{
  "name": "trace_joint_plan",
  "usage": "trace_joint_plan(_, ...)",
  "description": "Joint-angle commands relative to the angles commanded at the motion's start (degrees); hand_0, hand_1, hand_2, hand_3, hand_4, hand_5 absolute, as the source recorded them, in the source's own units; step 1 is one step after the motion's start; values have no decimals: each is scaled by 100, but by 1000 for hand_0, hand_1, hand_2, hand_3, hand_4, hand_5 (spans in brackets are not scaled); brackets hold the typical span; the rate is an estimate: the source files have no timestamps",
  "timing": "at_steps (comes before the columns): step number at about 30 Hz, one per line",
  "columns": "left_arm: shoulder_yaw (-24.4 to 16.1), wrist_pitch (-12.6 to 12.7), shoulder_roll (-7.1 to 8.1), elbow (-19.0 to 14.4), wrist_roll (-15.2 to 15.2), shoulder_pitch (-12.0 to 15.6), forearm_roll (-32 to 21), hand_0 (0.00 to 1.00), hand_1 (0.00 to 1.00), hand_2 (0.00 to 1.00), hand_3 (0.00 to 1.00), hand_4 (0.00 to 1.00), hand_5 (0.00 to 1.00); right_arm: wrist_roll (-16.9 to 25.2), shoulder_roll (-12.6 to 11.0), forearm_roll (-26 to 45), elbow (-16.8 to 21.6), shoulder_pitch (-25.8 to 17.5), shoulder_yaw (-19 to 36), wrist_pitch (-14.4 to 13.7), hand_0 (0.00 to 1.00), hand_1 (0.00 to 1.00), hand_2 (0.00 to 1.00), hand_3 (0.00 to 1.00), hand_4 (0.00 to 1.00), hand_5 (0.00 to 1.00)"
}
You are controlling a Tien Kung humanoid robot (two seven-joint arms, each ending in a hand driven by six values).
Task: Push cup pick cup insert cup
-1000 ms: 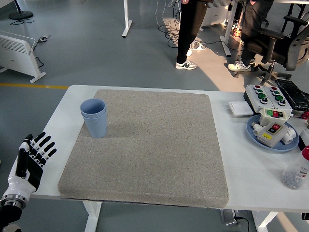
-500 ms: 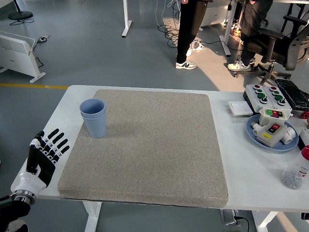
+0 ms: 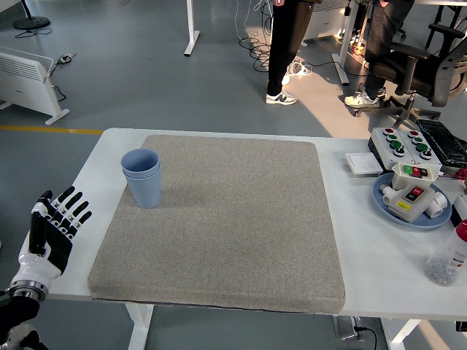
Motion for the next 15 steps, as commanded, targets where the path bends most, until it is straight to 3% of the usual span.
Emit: trace_joint_plan(15,-56,48,-7,8,-45,24,8,835,854,854,805,589,998,-49,0,-111,16,-38,46,31,523,544,618,563,113,446)
